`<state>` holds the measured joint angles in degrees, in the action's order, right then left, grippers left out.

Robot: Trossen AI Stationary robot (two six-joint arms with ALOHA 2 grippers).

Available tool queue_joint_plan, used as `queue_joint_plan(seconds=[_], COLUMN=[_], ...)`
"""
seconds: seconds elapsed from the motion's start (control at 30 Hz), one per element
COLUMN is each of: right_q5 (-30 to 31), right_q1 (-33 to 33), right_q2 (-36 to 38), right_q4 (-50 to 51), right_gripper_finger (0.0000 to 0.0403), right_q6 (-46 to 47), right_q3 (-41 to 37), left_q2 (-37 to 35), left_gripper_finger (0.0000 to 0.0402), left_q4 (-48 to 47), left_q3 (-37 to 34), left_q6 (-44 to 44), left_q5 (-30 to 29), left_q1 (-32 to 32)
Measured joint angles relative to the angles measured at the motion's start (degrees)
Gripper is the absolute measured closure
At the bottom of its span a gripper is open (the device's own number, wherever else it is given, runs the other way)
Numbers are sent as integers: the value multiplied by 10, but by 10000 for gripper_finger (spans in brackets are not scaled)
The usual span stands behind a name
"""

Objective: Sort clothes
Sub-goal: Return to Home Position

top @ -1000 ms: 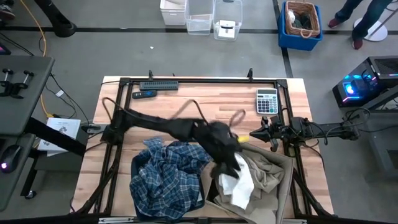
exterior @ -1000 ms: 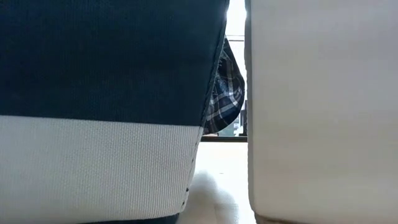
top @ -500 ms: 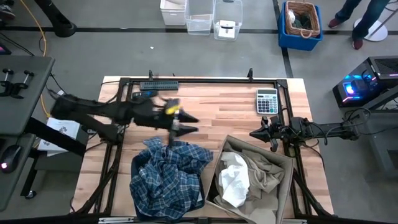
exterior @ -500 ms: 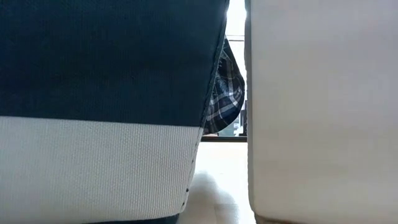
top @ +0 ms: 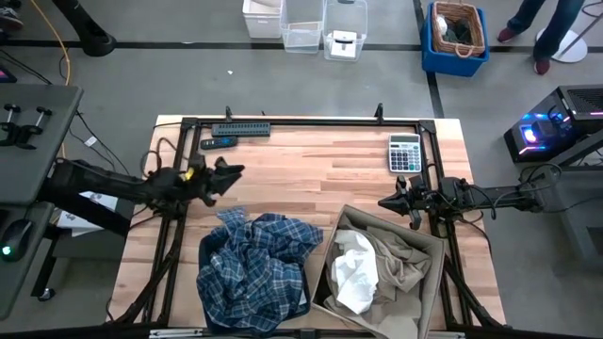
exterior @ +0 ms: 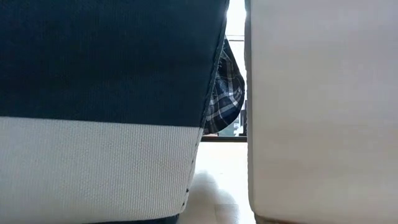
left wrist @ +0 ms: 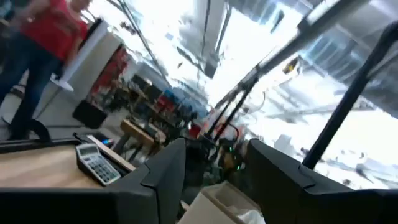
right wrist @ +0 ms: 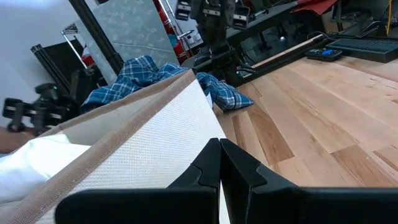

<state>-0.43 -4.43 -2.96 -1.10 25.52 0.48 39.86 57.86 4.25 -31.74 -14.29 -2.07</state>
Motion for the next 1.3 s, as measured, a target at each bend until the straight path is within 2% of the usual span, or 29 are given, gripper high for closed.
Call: queue_joint_plan(seconds=[0.07,0.23,0.57,0.8,1.07,1.3], right_q5=[0,0,0,0,0,0], right_q1=[0,0,0,0,0,0], right_q2=[0,0,0,0,0,0], right_q4=[0,0,0,0,0,0], right_gripper_finger=[402,402,402,402,402,402], right_q6=[0,0,0,0,0,0], right_q3=[0,0,0,0,0,0], left_q2=[-18,-39,-34,-40,-220,-331], left_gripper_finger=[241,241,241,241,241,241], left_q4=[20,-56,-270,-373,-544,-550], left_q3=[-34,-35,-35,-35,-35,-35], left_q6=[-9,14,39,39,39,39], left_q5=[-5,5,2,2,2,2], left_q1=[4,7,7,7,7,10])
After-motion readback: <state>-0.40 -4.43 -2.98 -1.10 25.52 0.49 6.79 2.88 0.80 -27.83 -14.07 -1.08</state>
